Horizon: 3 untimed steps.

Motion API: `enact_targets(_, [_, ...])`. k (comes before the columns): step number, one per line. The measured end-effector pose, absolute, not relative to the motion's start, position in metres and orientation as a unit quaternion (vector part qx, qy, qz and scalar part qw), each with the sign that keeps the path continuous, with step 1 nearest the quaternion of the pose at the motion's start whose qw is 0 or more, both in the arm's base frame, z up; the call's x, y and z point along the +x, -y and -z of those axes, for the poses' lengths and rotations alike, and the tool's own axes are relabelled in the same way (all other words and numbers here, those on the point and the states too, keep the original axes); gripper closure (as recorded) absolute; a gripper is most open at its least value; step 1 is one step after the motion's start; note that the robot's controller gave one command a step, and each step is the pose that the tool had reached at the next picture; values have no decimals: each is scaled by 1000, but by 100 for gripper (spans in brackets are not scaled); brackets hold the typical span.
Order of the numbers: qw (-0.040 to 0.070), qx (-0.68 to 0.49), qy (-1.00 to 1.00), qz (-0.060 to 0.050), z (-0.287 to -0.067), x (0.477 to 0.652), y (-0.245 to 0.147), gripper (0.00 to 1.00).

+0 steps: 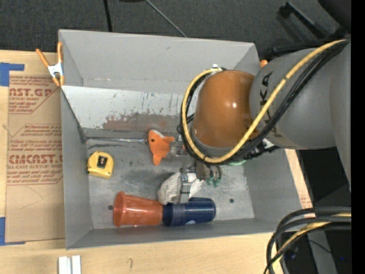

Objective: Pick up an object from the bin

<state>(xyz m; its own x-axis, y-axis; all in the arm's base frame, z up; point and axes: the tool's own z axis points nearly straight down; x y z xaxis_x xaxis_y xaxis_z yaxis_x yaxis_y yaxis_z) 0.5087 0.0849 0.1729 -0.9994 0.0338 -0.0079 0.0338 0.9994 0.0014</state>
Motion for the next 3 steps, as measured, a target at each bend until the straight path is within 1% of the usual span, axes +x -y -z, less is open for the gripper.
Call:
enact_targets(1, [2, 14, -1000, -1, -107, 515, -76, 0])
enact_targets(2, [9, 18, -1000, -2, -103, 518, -75, 100])
enact_targets(3, [9, 18, -1000, -2, -103, 518, -75, 100])
